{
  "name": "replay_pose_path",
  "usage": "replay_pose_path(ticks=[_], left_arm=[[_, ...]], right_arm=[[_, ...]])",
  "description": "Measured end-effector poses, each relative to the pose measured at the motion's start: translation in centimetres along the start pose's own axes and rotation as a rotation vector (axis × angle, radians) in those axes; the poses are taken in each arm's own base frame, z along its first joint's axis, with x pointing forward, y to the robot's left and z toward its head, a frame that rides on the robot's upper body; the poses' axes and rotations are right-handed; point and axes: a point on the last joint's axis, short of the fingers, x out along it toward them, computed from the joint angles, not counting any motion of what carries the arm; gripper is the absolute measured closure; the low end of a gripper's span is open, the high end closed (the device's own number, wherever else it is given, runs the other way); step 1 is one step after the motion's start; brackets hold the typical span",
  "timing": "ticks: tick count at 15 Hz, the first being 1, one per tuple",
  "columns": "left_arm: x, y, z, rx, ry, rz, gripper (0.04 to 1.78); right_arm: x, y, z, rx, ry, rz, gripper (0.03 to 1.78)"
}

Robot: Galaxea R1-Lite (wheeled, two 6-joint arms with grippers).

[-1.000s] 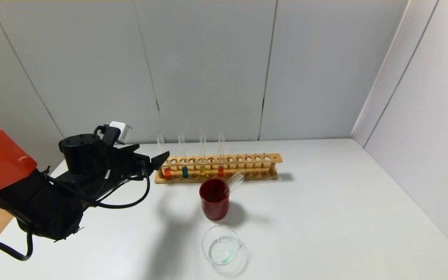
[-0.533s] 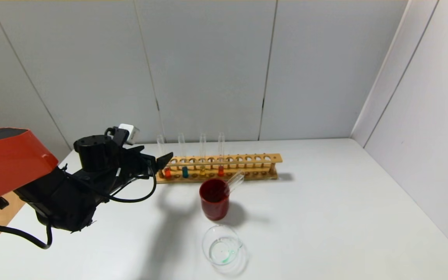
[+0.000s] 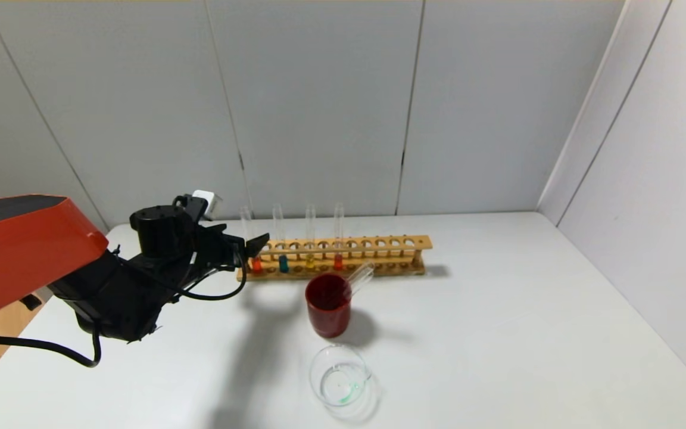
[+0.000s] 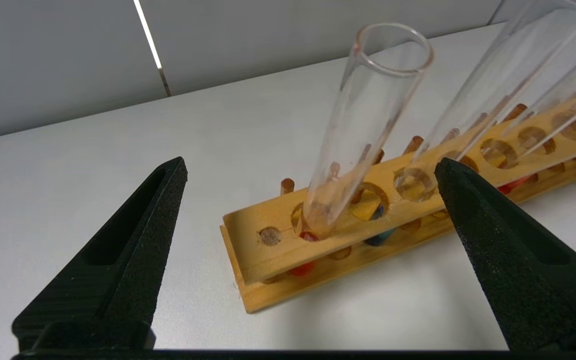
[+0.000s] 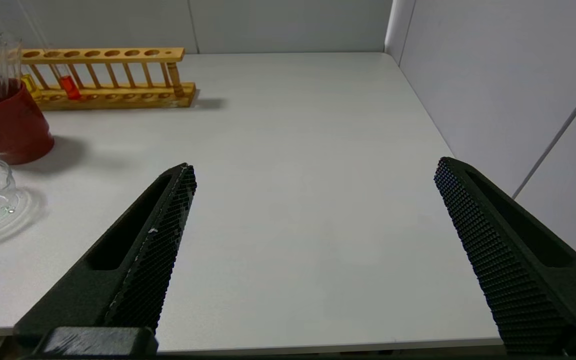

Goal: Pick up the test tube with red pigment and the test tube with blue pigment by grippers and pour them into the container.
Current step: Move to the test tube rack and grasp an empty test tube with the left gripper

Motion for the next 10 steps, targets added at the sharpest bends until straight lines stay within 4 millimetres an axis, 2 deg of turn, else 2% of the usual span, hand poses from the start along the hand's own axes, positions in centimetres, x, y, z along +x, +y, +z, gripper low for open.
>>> replay_pose_path(ticks=[3,5,7,10], left_arm=[[0.38,0.08,-0.13,-0.003,0.011,0.000,0.11],[0.52,0.11,-0.09,-0.003,0.011,0.000,0.25],[0.66,0.10,-0.06,-0.002,0.009,-0.001,0.49],[0.84,0.05,-0.02,0.000,0.006,-0.003,1.02]], right_arm=[[0.00,0.00,0.00,0.000,0.000,0.000,0.07],[0.00,0.00,0.00,0.000,0.000,-0.001,0.07],[0.00,0.00,0.00,0.000,0.000,-0.001,0.07],[0.00,0.00,0.00,0.000,0.000,0.000,0.07]])
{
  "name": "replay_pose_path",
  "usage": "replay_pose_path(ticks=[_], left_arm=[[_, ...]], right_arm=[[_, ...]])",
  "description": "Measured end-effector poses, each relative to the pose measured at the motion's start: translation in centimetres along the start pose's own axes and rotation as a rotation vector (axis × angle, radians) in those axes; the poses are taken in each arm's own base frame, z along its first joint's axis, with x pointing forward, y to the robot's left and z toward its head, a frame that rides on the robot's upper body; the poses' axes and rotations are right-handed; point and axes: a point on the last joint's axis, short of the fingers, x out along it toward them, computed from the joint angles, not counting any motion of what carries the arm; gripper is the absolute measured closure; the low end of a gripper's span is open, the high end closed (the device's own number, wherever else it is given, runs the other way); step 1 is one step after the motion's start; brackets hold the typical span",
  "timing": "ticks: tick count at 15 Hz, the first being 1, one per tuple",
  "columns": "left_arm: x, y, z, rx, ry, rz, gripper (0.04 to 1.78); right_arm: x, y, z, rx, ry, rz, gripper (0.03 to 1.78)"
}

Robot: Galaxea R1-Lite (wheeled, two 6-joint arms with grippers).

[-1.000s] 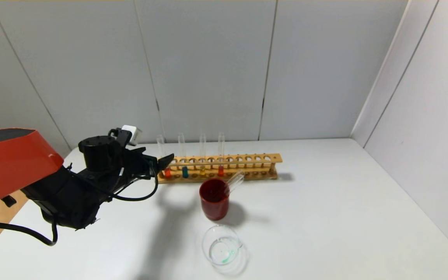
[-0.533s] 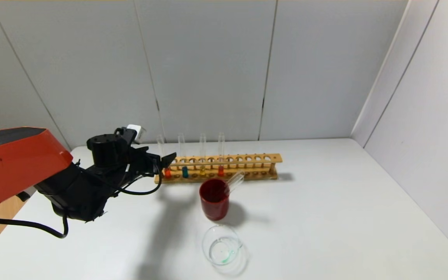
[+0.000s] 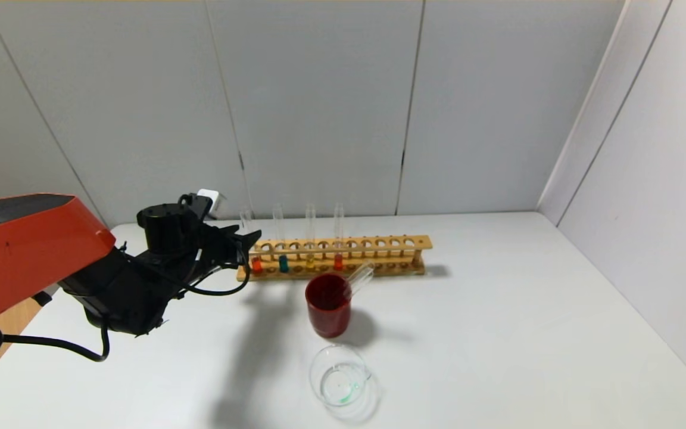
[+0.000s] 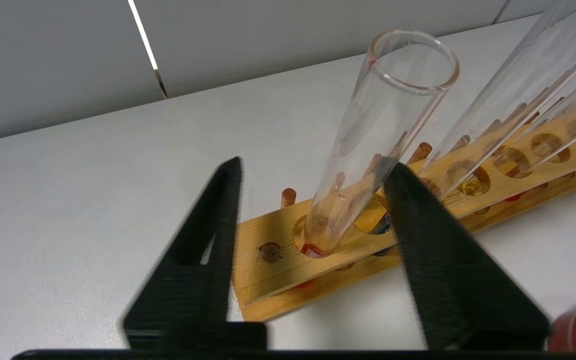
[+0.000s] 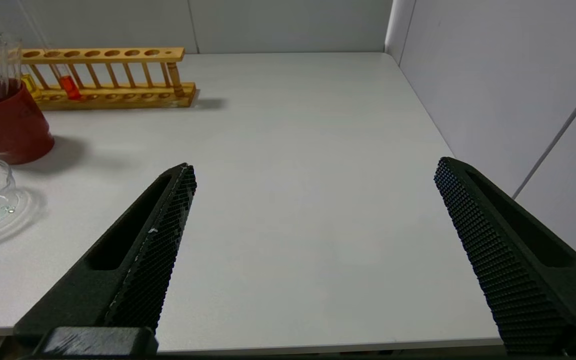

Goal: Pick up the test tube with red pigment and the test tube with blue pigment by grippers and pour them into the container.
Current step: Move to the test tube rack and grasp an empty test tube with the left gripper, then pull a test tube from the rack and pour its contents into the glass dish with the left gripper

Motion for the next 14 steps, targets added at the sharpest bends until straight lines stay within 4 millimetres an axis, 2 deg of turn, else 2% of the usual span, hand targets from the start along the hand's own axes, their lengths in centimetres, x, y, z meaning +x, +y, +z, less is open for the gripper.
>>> replay_pose_path(ticks=[2,3,4,7,9,11,14], left_arm=[[0.1,0.0,0.0,0.001,-0.001,0.000,1.35],[0.2,0.0,-0.1,0.001,-0.001,-0.001,1.47],[0.2,0.0,-0.1,0.001,-0.001,-0.001,1.51],[0.3,0.1,0.2,0.001,-0.001,0.010,1.51],[0.2,0.1,1.1,0.005,-0.005,0.032,1.51],[-0.1,0.0,2.9,0.010,-0.020,0.038,1.51],[-1.2,-0.2,7.2,0.019,-0.054,0.043,1.51]], right_arm=[[0.0,0.0,0.0,0.000,0.000,0.000,0.07],[0.0,0.0,0.0,0.000,0.000,0.000,0.07],[0.0,0.0,0.0,0.000,0.000,0.000,0.07],[0.0,0.0,0.0,0.000,0.000,-0.001,0.07],[0.0,0.0,0.0,0.000,0.000,0.000,0.07],[0.0,0.0,0.0,0.000,0.000,0.000,0.07],[0.0,0.0,0.0,0.000,0.000,0.000,0.07]])
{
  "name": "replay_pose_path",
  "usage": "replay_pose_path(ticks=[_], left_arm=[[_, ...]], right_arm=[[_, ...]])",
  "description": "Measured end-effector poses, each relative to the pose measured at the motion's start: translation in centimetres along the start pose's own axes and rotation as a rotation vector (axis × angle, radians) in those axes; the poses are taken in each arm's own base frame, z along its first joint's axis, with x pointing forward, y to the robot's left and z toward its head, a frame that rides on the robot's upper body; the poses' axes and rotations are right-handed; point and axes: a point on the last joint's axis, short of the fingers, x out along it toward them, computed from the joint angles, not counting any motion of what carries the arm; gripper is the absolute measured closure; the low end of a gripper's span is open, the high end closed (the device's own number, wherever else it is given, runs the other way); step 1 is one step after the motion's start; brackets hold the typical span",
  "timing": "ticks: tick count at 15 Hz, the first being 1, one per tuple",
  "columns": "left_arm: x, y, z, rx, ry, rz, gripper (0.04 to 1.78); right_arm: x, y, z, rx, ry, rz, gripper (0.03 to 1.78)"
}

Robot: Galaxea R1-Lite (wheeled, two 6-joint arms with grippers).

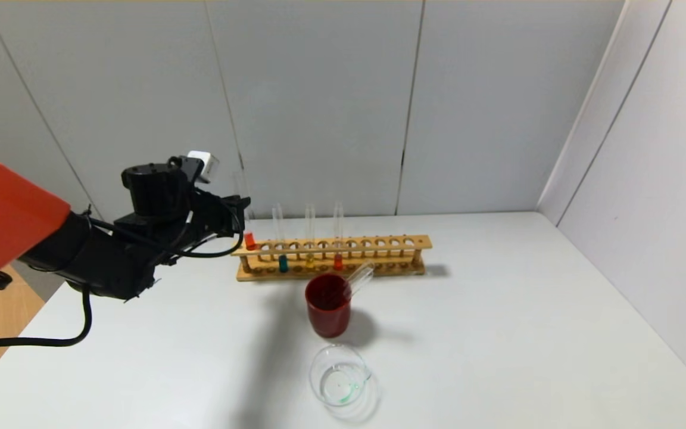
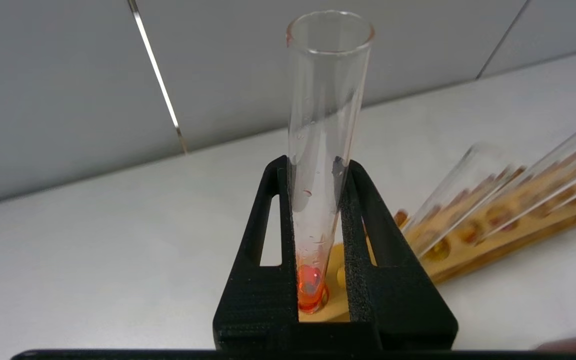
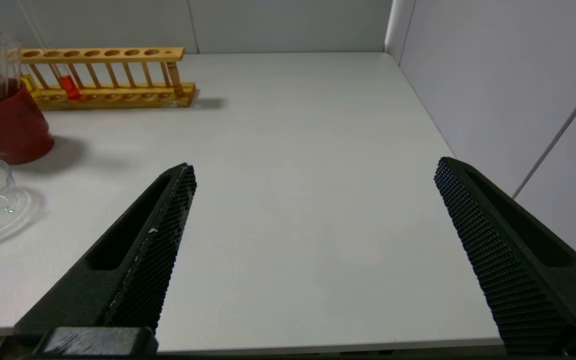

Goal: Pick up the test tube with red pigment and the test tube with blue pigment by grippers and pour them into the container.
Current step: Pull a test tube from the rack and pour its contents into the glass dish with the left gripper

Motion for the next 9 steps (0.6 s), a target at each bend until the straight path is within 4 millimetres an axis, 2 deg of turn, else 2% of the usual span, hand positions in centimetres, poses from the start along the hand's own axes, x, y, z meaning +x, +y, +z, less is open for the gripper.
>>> replay_pose_path(ticks=[3,6,7,9], left_arm=[[-2.4,-0.6,4.8,0.025,-0.045,-0.003,1.51],[-6.6,-1.7,8.9,0.067,-0.081,-0.017,1.51],[-8.3,-2.5,9.7,0.074,-0.077,-0.033,1.51],[-12.0,-4.5,9.9,0.095,-0.046,-0.088,1.51]], right_arm=[[0.0,0.0,0.0,0.000,0.000,0.000,0.07],[0.0,0.0,0.0,0.000,0.000,0.000,0.07],[0.0,0.0,0.0,0.000,0.000,0.000,0.07],[0.0,0.0,0.0,0.000,0.000,0.000,0.07]])
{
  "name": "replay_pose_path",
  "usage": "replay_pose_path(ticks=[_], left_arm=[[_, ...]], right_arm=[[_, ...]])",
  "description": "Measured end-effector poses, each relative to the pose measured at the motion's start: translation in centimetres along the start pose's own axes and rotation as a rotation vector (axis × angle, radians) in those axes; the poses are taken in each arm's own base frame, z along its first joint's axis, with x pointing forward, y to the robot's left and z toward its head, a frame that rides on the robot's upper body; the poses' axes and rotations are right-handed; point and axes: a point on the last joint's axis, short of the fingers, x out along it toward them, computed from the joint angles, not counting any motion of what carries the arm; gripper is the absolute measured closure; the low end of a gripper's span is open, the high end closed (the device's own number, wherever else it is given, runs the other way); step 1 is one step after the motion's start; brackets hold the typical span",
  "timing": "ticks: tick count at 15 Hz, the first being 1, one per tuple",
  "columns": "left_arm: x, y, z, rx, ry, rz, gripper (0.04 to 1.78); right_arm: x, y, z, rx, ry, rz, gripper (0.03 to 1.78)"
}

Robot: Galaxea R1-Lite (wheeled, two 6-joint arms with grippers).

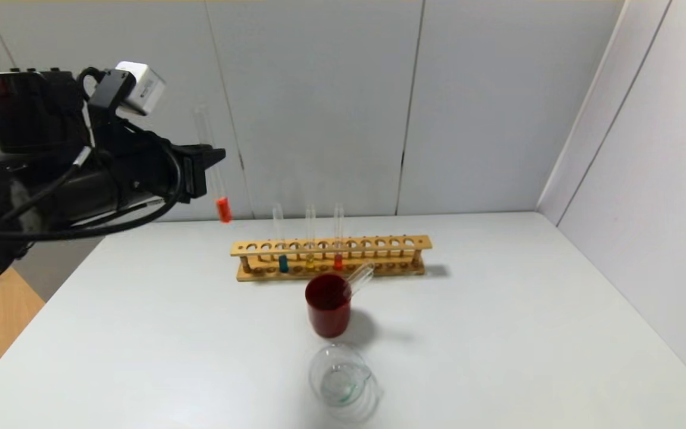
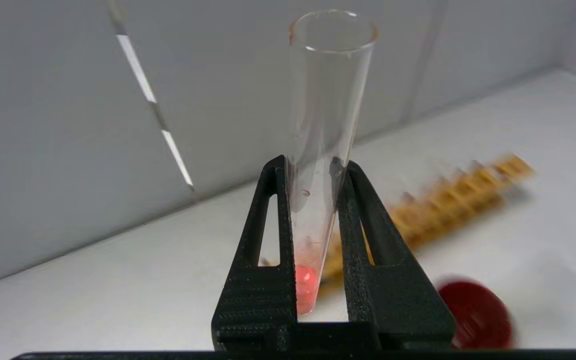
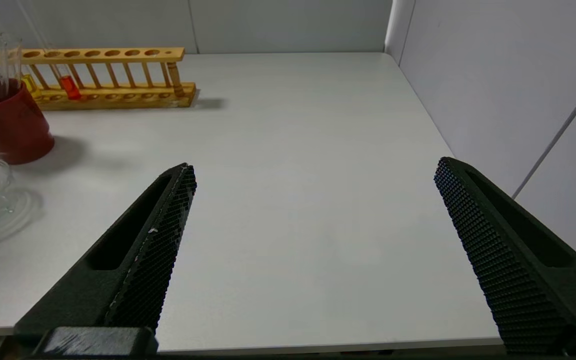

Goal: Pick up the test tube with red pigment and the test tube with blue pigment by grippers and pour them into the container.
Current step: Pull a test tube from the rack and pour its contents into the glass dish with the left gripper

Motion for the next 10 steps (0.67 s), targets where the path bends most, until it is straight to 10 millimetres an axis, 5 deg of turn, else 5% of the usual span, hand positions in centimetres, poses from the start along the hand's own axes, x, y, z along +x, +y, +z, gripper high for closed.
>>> replay_pose_path(ticks=[6,10], left_arm=[[-8.3,-3.7,-3.8,0.140,0.120,0.047,1.51],[-11.2,-4.1,-6.7,0.269,0.177,0.037,1.51]], right_arm=[[0.0,0.0,0.0,0.000,0.000,0.000,0.07],[0.0,0.0,0.0,0.000,0.000,0.000,0.07]])
